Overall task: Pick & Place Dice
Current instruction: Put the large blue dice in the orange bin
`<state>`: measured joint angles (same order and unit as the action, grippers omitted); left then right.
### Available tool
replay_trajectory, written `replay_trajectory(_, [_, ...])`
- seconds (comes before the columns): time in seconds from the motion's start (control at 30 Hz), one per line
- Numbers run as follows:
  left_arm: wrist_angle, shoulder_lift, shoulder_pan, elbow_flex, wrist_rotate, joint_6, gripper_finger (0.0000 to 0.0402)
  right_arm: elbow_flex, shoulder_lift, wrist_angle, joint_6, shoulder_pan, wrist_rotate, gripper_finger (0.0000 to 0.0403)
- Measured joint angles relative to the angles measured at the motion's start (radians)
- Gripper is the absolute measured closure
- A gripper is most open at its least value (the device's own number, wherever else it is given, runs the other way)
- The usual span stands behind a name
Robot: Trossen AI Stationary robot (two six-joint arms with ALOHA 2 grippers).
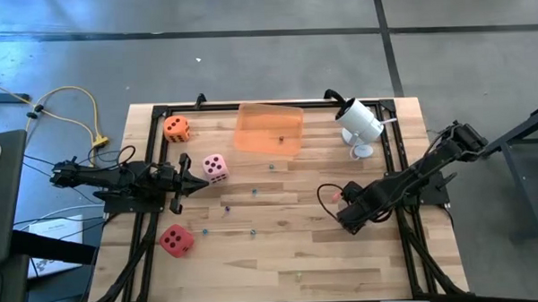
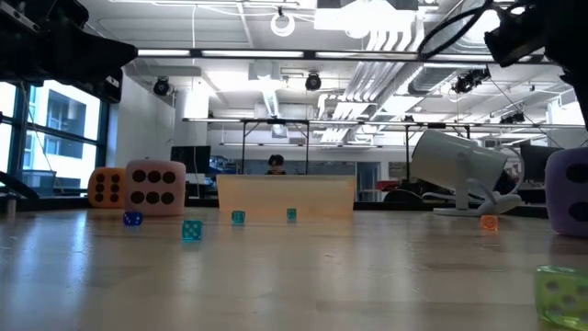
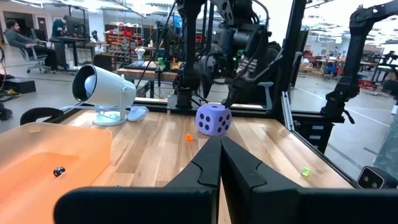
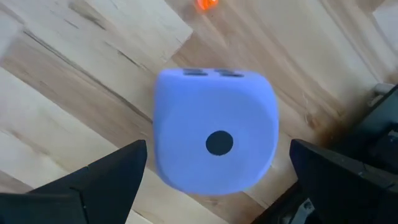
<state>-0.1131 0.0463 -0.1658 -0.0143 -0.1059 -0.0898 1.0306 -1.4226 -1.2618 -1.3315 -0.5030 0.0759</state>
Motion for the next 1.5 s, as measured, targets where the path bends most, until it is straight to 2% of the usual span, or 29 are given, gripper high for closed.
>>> replay_trajectory(0.2, [0.0, 0.0, 0.0, 0.0, 0.0, 0.0, 0.0401, 0.0, 0.046, 0.001, -0.002, 0.0, 0.021, 0.0014])
replay_trajectory(0.67, [0.0, 0.0, 0.0, 0.0, 0.0, 0.0, 0.0401, 0.0, 0.055, 0.008, 0.04, 0.0, 0.001, 0.0014])
replay_trajectory(1.0, [0.0, 0.0, 0.0, 0.0, 0.0, 0.001, 0.0401, -0.091, 0.163, 0.071, 0.004, 0.008, 0.0, 0.0014])
replay_trajectory(1.17, [0.0, 0.0, 0.0, 0.0, 0.0, 0.011, 0.0401, -0.115, 0.164, 0.125, 0.006, 0.008, -0.026, 0.0014])
replay_trajectory(1.5, [0.0, 0.0, 0.0, 0.0, 0.0, 0.01, 0.0401, -0.116, 0.133, 0.127, 0.001, 0.008, -0.025, 0.0014])
